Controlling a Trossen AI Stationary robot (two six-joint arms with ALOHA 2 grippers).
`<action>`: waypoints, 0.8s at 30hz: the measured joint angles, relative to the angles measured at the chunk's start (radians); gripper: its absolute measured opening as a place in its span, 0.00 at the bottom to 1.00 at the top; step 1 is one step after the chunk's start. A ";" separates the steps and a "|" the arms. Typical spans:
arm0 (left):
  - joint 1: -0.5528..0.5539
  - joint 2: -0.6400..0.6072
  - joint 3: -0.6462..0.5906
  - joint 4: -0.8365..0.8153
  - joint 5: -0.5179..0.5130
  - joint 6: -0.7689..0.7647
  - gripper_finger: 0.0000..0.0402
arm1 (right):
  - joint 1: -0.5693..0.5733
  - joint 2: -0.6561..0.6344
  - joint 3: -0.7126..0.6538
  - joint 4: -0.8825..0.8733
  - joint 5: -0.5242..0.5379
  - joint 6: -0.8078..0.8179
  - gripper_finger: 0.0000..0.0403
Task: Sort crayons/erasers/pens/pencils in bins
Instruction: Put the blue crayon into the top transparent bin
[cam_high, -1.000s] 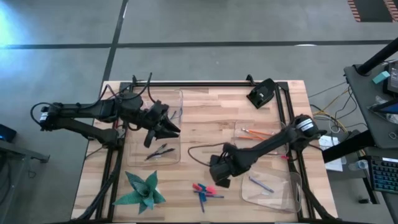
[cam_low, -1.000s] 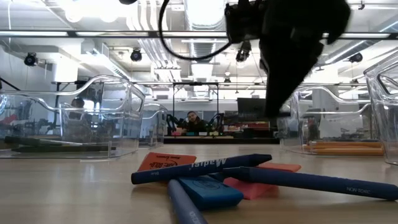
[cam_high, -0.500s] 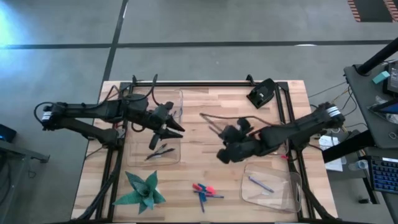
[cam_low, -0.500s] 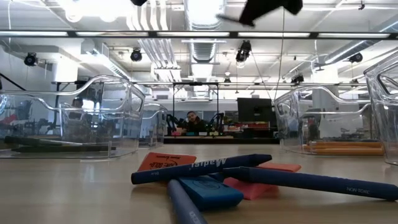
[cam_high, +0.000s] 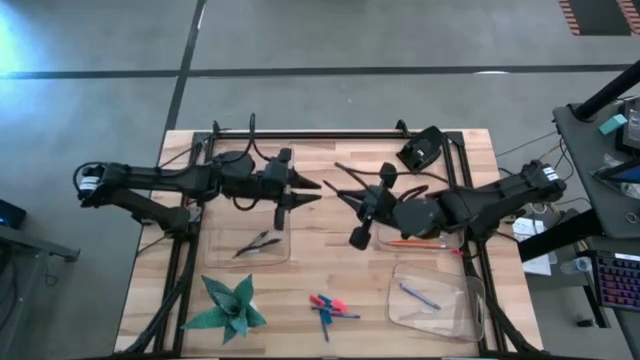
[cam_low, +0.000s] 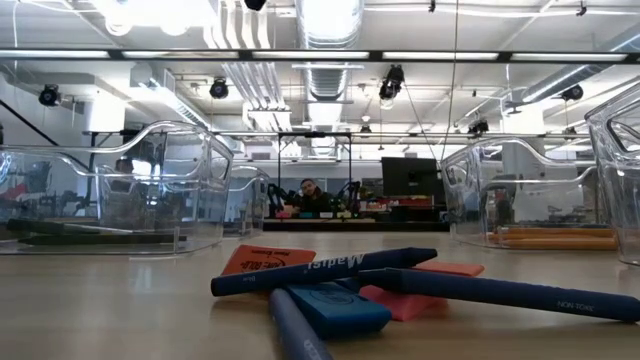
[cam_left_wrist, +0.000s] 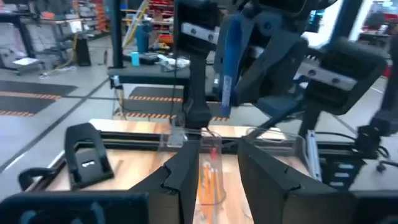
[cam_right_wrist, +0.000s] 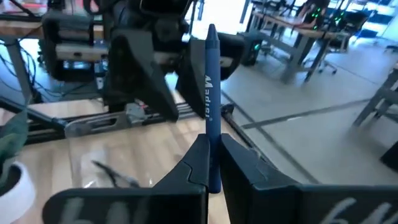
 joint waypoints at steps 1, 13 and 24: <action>0.002 0.006 0.005 0.006 -0.007 0.001 0.25 | -0.006 -0.004 0.006 0.001 -0.001 -0.020 0.03; 0.006 0.037 0.031 0.164 -0.147 0.082 0.48 | -0.102 -0.033 0.024 0.000 -0.167 -0.138 0.03; 0.006 0.044 0.031 0.295 -0.066 0.074 0.51 | -0.124 -0.040 0.024 0.007 -0.193 -0.144 0.03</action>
